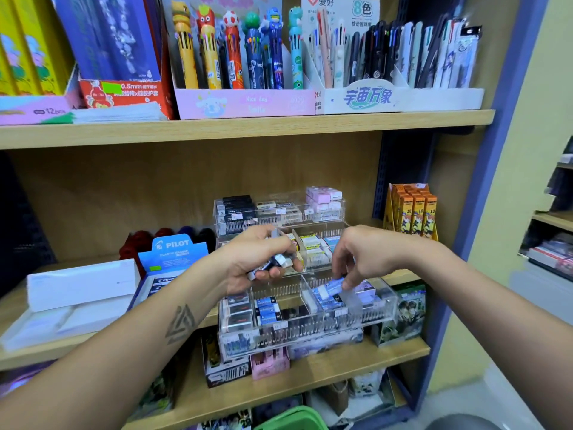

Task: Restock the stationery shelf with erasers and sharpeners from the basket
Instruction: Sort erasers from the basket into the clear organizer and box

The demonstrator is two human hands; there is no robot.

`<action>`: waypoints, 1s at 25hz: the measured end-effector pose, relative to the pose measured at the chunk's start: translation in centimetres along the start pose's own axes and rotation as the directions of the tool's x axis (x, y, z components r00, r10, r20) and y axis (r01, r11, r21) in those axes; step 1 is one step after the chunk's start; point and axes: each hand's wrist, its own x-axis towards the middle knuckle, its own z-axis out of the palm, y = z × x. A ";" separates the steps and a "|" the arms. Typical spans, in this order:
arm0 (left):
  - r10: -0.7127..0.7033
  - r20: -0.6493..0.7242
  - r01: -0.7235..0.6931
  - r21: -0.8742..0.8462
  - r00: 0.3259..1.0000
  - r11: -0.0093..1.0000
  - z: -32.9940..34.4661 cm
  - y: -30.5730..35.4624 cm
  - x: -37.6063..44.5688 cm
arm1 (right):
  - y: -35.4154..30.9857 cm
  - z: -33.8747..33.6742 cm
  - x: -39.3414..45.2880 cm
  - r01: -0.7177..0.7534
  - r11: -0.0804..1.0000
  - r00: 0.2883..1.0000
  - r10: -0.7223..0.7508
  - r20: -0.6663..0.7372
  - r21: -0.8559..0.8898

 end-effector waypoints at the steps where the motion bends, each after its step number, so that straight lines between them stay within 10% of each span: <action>1: -0.007 0.014 0.006 0.011 1.000 1.000 0.4 -0.3 -0.4 | -0.2 0.2 0.0 -0.015 0.999 0.999 0.016 0.043 -0.038; 25: -0.101 0.038 0.106 -0.169 0.994 0.980 1.0 -4.6 -1.5 | -2.7 3.5 2.5 0.061 0.973 0.988 -0.028 0.151 -0.223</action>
